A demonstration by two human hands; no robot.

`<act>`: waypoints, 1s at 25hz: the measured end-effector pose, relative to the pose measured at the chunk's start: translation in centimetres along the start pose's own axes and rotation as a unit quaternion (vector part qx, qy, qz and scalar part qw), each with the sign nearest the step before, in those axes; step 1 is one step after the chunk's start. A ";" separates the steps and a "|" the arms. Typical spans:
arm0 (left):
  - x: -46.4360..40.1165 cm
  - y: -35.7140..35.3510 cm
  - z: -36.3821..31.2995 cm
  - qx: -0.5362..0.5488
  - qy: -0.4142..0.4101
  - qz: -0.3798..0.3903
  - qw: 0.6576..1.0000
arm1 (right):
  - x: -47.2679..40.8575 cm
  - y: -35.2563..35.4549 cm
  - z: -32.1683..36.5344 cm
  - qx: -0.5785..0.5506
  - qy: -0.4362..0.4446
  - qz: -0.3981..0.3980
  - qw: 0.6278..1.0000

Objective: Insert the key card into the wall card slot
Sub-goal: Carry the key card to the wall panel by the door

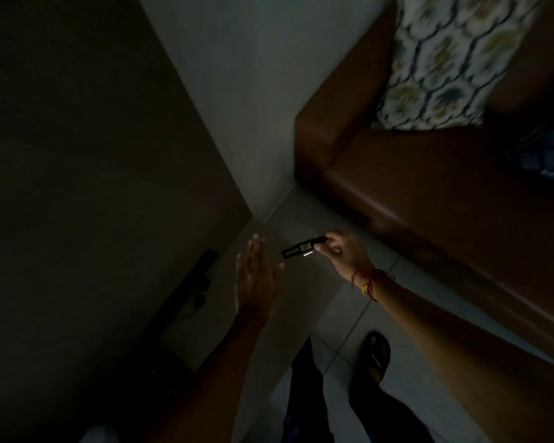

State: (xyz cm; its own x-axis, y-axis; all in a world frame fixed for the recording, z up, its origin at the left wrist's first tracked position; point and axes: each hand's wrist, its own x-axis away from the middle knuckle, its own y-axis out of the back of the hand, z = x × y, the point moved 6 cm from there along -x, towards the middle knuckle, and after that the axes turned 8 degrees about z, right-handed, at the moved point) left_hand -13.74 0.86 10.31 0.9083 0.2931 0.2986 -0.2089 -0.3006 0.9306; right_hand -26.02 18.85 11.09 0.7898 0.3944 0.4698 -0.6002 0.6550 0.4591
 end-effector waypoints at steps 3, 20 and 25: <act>-2.4 8.9 -4.9 0.017 -0.029 -0.040 0.999 | 2.1 7.9 5.8 0.013 0.042 -0.015 0.999; 0.8 46.2 -53.6 -0.054 -0.382 -0.266 0.883 | 29.0 59.5 18.6 0.139 0.174 -0.200 0.954; 6.4 51.0 -67.4 -0.051 -0.433 -0.326 0.838 | 39.5 72.0 16.4 0.130 0.135 -0.264 0.946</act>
State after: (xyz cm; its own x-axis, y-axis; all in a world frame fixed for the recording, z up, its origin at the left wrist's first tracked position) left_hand -42.96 48.59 73.93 0.7542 -0.4184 -0.5061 0.4457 -0.2400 0.8624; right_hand -40.11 70.99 75.06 0.9708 0.2292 -0.0705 -0.0957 0.6399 0.7625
